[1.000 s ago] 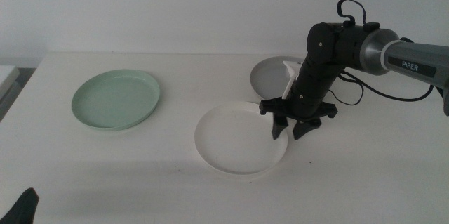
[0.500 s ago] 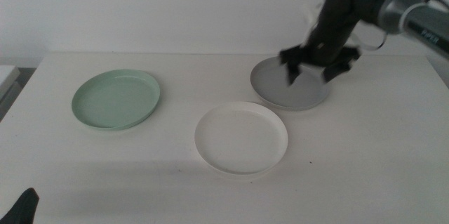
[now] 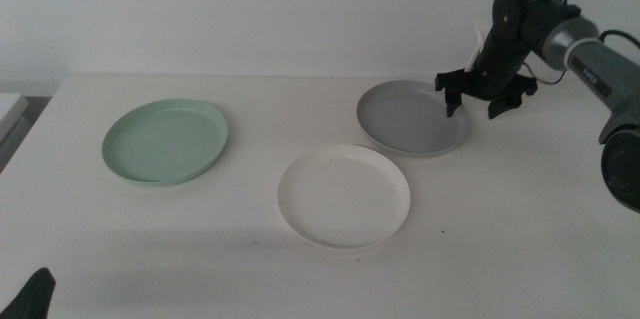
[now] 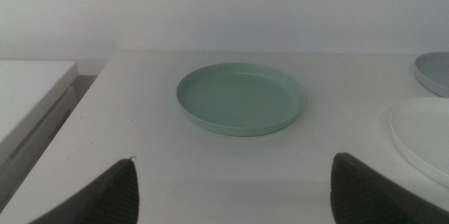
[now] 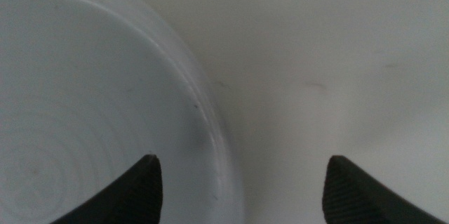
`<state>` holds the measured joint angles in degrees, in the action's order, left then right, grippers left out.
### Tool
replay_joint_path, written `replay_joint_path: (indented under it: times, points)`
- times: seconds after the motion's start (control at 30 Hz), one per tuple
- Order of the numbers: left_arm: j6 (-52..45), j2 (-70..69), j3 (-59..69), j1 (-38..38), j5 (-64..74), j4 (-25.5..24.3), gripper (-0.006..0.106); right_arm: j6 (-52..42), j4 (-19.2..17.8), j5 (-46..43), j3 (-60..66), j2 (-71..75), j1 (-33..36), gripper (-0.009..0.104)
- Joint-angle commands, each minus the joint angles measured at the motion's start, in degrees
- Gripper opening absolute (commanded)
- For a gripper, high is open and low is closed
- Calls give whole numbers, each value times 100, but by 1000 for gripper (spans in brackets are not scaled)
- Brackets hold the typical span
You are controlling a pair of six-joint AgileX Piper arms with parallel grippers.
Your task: Stack the three bowls on top of each other.
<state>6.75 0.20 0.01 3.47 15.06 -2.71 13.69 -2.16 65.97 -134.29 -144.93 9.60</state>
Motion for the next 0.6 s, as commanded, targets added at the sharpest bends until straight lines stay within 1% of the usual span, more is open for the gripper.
replay_joint_path:
  times: [0.0, 0.07, 0.13, 0.23, 0.33, 0.43, 0.5, 0.57]
  points:
    - [12, -20, -1, -14, -72, -9, 94, -16, 98, -140, -76, -90, -33, 56]
    - [12, -20, -1, -14, -72, -9, 94, -3, 216, -161, -76, -170, -33, 54]
    - [12, -20, -1, -14, -72, -9, 94, -3, 216, -170, -76, -223, -33, 49]
    - [12, -20, -1, -14, -72, -9, 94, -3, 216, -216, -76, -237, -33, 37]
    - [12, -20, -1, -14, -72, -9, 94, -16, 216, -338, -76, -237, -33, 19]
    - [12, -20, -1, -14, -72, -9, 94, -16, 216, -434, -76, -237, -33, 6]
    - [12, -20, -1, -14, -72, -9, 94, -50, 216, -475, -90, -214, -33, -1]
    - [12, -20, -1, -14, -72, -9, 94, -214, 216, -447, -235, -152, -33, -3]
